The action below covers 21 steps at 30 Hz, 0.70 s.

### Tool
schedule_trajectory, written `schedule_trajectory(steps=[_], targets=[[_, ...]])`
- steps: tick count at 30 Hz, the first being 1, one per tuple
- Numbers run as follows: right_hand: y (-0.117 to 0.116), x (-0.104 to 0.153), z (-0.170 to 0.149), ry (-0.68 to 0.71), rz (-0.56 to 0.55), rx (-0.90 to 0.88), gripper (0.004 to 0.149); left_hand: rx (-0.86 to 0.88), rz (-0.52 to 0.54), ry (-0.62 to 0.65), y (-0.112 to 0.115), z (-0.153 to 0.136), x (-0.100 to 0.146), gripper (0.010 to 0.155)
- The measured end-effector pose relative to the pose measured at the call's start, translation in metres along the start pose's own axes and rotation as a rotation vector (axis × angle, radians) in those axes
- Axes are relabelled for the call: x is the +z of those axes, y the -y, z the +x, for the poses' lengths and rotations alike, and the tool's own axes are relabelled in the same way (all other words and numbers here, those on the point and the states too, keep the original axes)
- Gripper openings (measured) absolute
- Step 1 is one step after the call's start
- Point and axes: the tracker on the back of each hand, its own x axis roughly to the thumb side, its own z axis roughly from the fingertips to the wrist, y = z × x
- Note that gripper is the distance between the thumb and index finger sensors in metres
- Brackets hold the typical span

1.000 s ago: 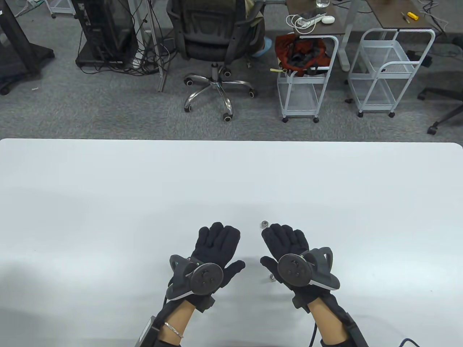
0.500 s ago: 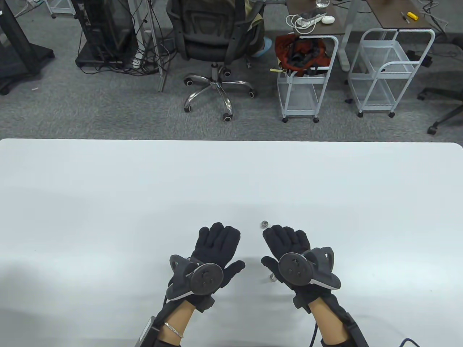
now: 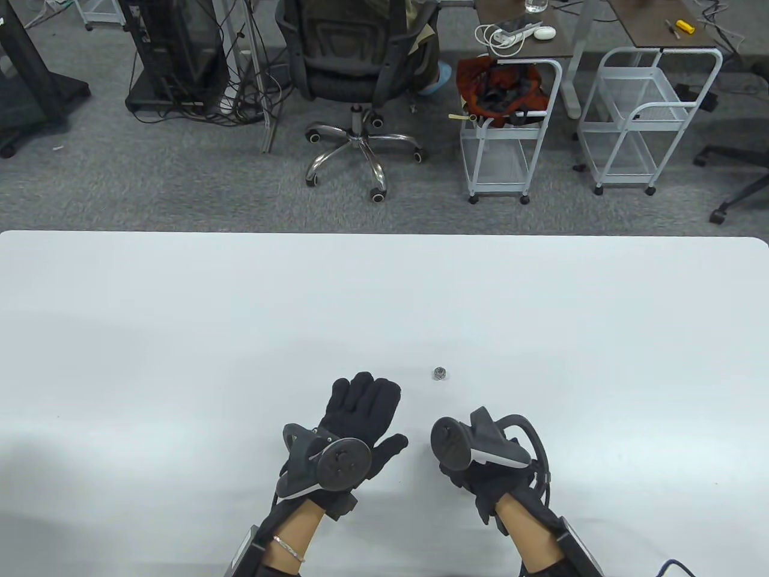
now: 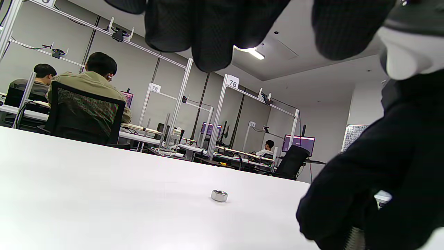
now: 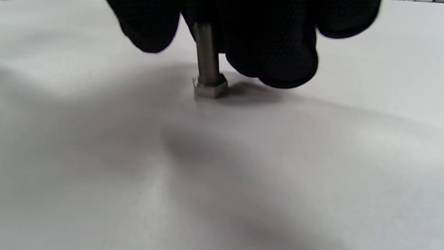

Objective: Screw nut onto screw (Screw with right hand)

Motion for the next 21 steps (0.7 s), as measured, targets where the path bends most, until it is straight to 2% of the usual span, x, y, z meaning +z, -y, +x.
schedule_trajectory(steps=[1, 5, 9, 14, 18, 21], targets=[[-0.003, -0.002, 0.003, -0.002, 0.015, 0.036, 0.054, 0.002, 0.0, 0.0, 0.0, 0.0, 0.0, 0.073], [-0.004, -0.003, 0.011, 0.027, -0.056, 0.158, 0.045, 0.009, 0.001, -0.002, 0.0, 0.0, 0.0, 0.073], [0.0, 0.0, 0.011, 0.036, -0.105, 0.158, 0.044, 0.01, -0.004, 0.001, 0.0, 0.001, 0.0, 0.074], [0.018, 0.013, 0.006, 0.058, -0.307, 0.007, 0.043, 0.054, -0.013, -0.001, 0.003, 0.003, -0.002, 0.073], [0.032, 0.026, 0.001, 0.095, -0.509, -0.199, 0.043, 0.107, -0.014, -0.018, 0.006, 0.006, -0.003, 0.07], [0.038, 0.033, -0.003, 0.13, -0.6, -0.343, 0.043, 0.143, -0.016, -0.036, 0.008, 0.007, -0.003, 0.068]])
